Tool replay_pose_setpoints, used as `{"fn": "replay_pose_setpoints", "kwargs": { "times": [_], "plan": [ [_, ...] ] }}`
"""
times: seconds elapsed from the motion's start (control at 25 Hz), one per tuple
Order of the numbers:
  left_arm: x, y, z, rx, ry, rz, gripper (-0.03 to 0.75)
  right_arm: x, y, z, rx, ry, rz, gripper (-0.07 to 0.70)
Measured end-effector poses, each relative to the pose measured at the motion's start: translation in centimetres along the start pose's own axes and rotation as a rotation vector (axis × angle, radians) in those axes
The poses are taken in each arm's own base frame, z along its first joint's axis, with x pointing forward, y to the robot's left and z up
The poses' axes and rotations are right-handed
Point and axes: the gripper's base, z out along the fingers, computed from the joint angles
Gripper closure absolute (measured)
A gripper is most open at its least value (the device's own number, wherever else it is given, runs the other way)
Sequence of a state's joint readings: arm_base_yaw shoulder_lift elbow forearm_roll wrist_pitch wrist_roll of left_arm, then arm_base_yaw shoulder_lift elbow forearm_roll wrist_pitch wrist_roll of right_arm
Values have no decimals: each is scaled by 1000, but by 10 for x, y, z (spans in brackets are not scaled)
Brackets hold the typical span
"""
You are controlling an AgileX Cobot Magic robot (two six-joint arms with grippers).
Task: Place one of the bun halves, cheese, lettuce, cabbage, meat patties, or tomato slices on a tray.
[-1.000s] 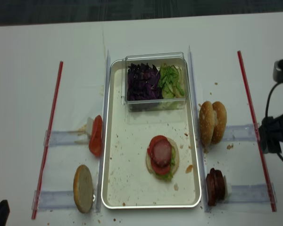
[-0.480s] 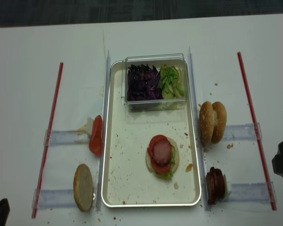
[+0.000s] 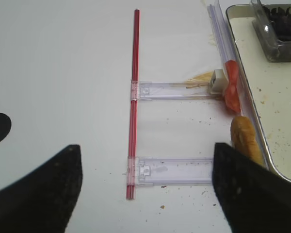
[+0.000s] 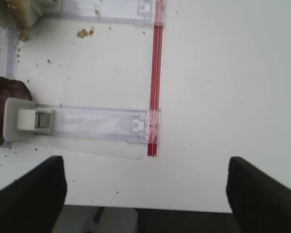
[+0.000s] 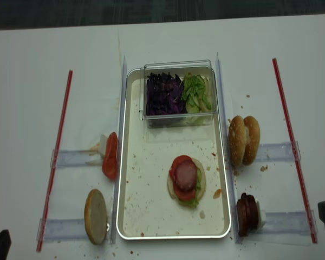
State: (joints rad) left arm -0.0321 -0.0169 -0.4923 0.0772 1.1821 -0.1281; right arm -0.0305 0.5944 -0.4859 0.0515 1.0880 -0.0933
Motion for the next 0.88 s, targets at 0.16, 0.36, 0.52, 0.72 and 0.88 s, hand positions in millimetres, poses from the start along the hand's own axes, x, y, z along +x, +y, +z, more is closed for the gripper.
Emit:
{"fn": "replay_pose_setpoints", "kwargs": {
  "times": [0.16, 0.36, 0.52, 0.72, 0.88],
  "plan": [
    [0, 0, 0, 0, 0, 0, 171, 10, 1, -14, 10, -116, -6, -59],
    [0, 0, 0, 0, 0, 0, 171, 27, 3, -32, 20, -268, -13, -59],
    [0, 0, 0, 0, 0, 0, 171, 41, 5, -43, 28, -384, -19, -59],
    [0, 0, 0, 0, 0, 0, 171, 57, 6, -52, 35, -496, -18, -59],
    [0, 0, 0, 0, 0, 0, 171, 65, 7, -56, 38, -560, -20, -59]
  ]
}}
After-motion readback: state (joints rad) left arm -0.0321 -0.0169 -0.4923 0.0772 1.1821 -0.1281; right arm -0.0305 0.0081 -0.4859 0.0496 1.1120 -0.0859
